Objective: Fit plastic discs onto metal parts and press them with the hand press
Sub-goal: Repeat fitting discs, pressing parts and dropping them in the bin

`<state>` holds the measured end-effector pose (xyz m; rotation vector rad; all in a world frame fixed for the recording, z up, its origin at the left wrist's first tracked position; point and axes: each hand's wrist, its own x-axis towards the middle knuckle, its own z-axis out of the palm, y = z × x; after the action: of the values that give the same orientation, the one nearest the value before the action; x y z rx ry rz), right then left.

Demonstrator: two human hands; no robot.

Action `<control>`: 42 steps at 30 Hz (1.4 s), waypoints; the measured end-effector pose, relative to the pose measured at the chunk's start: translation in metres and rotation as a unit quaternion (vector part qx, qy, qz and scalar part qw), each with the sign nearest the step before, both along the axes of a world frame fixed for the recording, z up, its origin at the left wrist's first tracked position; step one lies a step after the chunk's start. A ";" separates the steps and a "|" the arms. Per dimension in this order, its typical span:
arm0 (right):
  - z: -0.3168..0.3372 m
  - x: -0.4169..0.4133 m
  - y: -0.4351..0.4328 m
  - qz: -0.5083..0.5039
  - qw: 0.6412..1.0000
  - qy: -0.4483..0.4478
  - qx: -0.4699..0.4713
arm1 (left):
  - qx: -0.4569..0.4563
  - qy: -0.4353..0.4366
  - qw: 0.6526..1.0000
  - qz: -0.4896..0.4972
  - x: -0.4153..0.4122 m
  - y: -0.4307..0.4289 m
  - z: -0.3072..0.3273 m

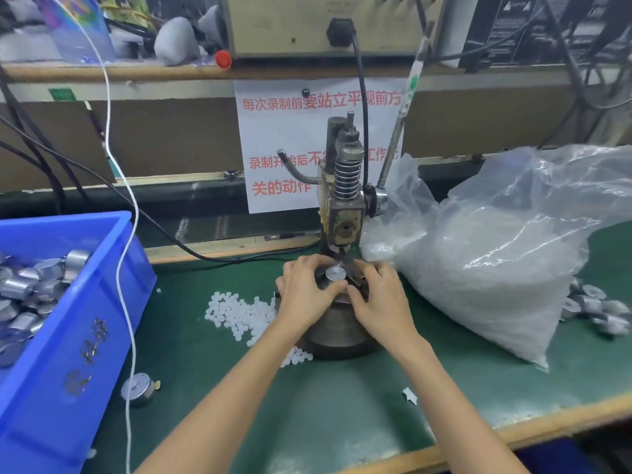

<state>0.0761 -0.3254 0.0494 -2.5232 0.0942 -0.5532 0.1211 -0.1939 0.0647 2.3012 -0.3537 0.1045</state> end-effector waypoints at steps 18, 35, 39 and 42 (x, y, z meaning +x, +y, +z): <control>0.122 0.001 -0.012 0.100 0.869 -0.321 0.364 | -0.035 -0.071 0.996 0.035 0.007 -0.003 -0.020; 0.096 0.008 -0.001 0.046 0.888 -0.224 0.399 | 0.002 -0.086 0.995 0.048 0.000 -0.008 -0.026; 0.033 -0.027 -0.005 -0.029 0.895 -0.138 0.424 | 0.005 -0.101 0.991 0.084 -0.013 -0.010 -0.024; 0.000 -0.050 -0.009 -0.002 0.906 -0.002 0.423 | -0.033 -0.177 0.983 0.043 -0.042 -0.012 -0.027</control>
<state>0.0257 -0.3346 0.0491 -1.6703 0.2729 -0.3957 0.0789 -0.2061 0.0372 2.2280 -0.4233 0.5664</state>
